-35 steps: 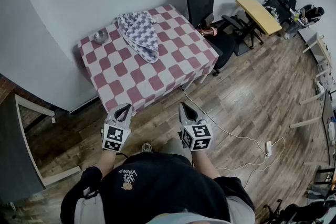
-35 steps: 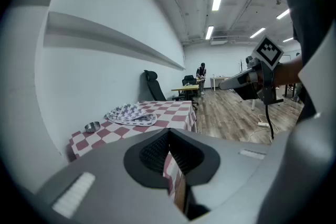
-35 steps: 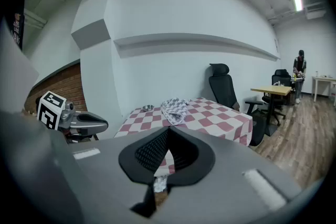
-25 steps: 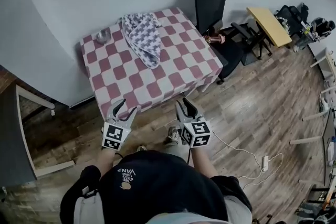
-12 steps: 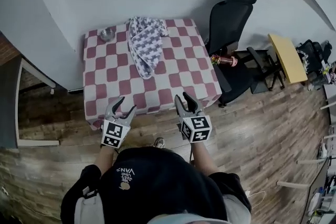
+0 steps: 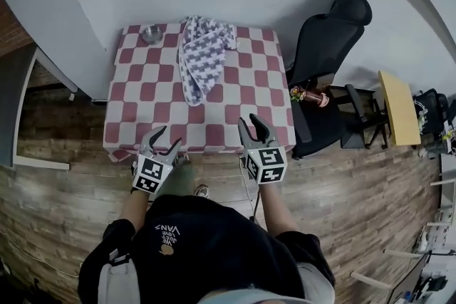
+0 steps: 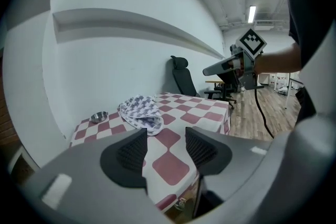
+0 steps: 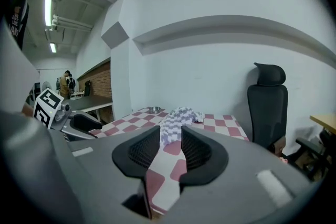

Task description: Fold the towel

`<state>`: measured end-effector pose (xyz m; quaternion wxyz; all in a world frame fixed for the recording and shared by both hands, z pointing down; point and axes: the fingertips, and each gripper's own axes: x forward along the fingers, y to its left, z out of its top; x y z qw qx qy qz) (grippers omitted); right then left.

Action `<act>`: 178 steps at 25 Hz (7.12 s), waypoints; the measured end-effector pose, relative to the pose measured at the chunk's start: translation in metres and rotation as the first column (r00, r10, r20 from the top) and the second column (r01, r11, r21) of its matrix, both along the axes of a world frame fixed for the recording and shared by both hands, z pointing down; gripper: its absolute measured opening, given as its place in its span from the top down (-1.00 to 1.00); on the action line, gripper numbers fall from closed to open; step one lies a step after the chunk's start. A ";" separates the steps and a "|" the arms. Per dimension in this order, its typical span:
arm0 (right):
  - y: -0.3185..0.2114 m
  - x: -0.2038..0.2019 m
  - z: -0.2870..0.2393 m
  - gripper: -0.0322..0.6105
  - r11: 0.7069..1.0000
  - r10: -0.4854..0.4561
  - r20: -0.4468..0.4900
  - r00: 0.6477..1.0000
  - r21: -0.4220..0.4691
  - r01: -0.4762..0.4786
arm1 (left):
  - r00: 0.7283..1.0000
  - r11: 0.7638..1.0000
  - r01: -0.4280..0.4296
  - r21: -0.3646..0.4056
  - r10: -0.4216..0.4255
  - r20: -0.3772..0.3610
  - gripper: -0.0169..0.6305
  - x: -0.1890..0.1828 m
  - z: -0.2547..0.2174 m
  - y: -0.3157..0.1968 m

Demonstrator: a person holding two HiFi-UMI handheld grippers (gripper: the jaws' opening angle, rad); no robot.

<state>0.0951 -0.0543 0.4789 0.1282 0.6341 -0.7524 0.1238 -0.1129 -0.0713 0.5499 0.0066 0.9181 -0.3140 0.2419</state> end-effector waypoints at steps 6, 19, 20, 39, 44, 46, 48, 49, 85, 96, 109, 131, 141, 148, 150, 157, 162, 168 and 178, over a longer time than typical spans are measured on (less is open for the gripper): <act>-0.048 0.001 0.004 0.54 0.997 -0.071 -0.055 0.996 -0.022 0.069 | 1.000 0.999 -0.009 -0.045 0.009 0.012 0.32 0.020 0.018 -0.028; -0.181 -0.020 0.031 0.54 0.970 -0.224 -0.150 0.963 -0.126 0.206 | 0.993 0.986 -0.106 -0.132 0.113 0.041 0.28 0.067 0.059 -0.106; -0.192 -0.024 0.034 0.54 0.966 -0.241 -0.164 0.956 -0.139 0.220 | 0.992 0.984 -0.113 -0.140 0.121 0.043 0.28 0.068 0.061 -0.111; -0.374 -0.092 0.125 0.24 0.742 -0.662 -0.415 0.625 -0.485 0.464 | 0.909 0.904 -0.364 -0.225 0.397 0.124 0.14 0.087 0.100 -0.124; -0.389 -0.097 0.161 0.21 0.657 -0.740 -0.383 0.553 -0.588 0.471 | 0.891 0.887 -0.387 -0.251 0.430 0.148 0.14 0.091 0.107 -0.123; -0.388 -0.095 0.178 0.21 0.618 -0.767 -0.354 0.536 -0.634 0.465 | 0.884 0.883 -0.390 -0.261 0.438 0.163 0.14 0.092 0.111 -0.122; -0.386 -0.093 0.190 0.21 0.592 -0.777 -0.316 0.544 -0.661 0.462 | 0.885 0.886 -0.379 -0.267 0.432 0.176 0.14 0.094 0.115 -0.122; -0.385 -0.093 0.193 0.27 0.584 -0.777 -0.292 0.557 -0.665 0.466 | 0.888 0.890 -0.368 -0.269 0.422 0.183 0.14 0.095 0.117 -0.123; -0.019 0.108 -0.024 0.82 0.977 -0.205 0.191 0.960 0.099 0.189 | 0.925 0.957 0.032 0.289 -0.138 0.354 0.83 0.029 -0.071 -0.012; 0.128 0.107 0.018 0.82 0.974 -0.220 0.247 0.944 -0.004 0.228 | 0.901 0.985 0.004 0.172 -0.078 0.427 0.83 0.027 -0.051 0.149; 0.111 0.111 0.013 0.82 0.984 -0.180 0.244 0.953 0.039 0.176 | 0.914 0.970 0.035 0.239 -0.128 0.385 0.83 0.029 -0.058 0.117; -0.162 0.127 0.006 0.82 0.999 -0.046 0.113 0.993 0.032 0.043 | 0.913 0.957 -0.132 0.258 0.016 0.407 0.83 0.048 -0.061 -0.174; -0.264 0.139 0.036 0.82 1.000 0.020 0.075 0.997 -0.020 -0.019 | 0.935 0.963 -0.107 0.248 0.012 0.355 0.83 0.060 -0.030 -0.282; -0.322 0.146 0.065 0.82 0.996 0.073 0.057 0.996 -0.046 -0.071 | 0.953 0.975 0.004 0.221 -0.071 0.295 0.83 0.067 -0.001 -0.345; -0.338 0.148 0.077 0.82 0.995 0.084 0.055 0.995 -0.059 -0.081 | 0.950 0.981 0.020 0.195 -0.080 0.303 0.83 0.068 0.014 -0.360; -0.392 0.155 0.114 0.82 0.989 0.101 0.038 0.994 -0.116 -0.096 | 0.945 0.995 0.055 0.089 -0.080 0.318 0.83 0.073 0.063 -0.411; -0.409 0.156 0.129 0.82 0.982 0.116 0.022 0.993 -0.155 -0.111 | 0.949 0.996 0.086 -0.009 -0.079 0.304 0.82 0.073 0.085 -0.422; -0.414 0.170 0.152 0.41 0.951 0.188 0.071 0.980 -0.261 -0.164 | 0.954 0.955 0.229 -0.187 -0.181 0.239 0.60 0.051 0.103 -0.431; -0.320 0.203 0.137 0.18 0.944 0.167 0.151 0.974 -0.310 -0.114 | 0.949 0.957 0.246 -0.153 -0.205 0.241 0.59 0.021 0.077 -0.357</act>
